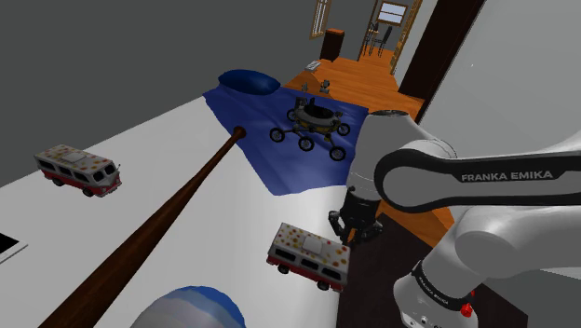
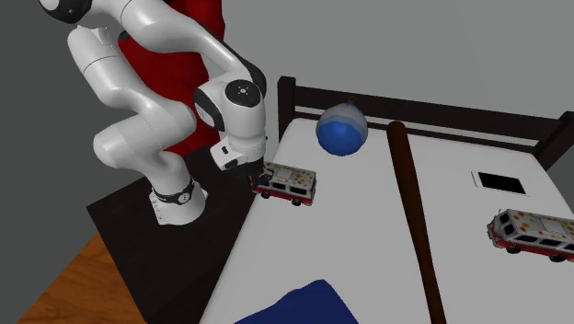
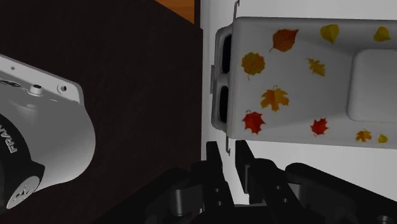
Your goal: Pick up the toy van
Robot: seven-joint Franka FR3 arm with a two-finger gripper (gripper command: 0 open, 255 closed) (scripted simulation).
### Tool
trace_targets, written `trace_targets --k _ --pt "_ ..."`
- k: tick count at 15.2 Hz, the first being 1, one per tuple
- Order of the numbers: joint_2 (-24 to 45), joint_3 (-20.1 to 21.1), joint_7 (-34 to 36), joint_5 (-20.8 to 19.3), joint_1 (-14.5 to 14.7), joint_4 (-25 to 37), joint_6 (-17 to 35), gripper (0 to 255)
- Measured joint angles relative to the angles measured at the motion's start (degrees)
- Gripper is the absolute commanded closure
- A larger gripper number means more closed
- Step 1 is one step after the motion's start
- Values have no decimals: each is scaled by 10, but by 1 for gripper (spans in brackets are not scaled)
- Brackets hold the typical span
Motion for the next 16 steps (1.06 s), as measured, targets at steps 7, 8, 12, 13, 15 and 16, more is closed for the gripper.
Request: trace_targets --k 7,8,12,13,15,16 --pt "-36 -27 9 -27 -3 27 -61 255" --pt "-44 -33 11 -33 -4 32 -75 255" --pt "-59 -50 15 -51 -9 54 -111 255" --pt "-61 -53 17 -54 -10 60 -119 255" --pt "-68 -61 19 -61 -11 69 -135 255" --pt "-70 -64 20 -65 -12 74 -142 255"
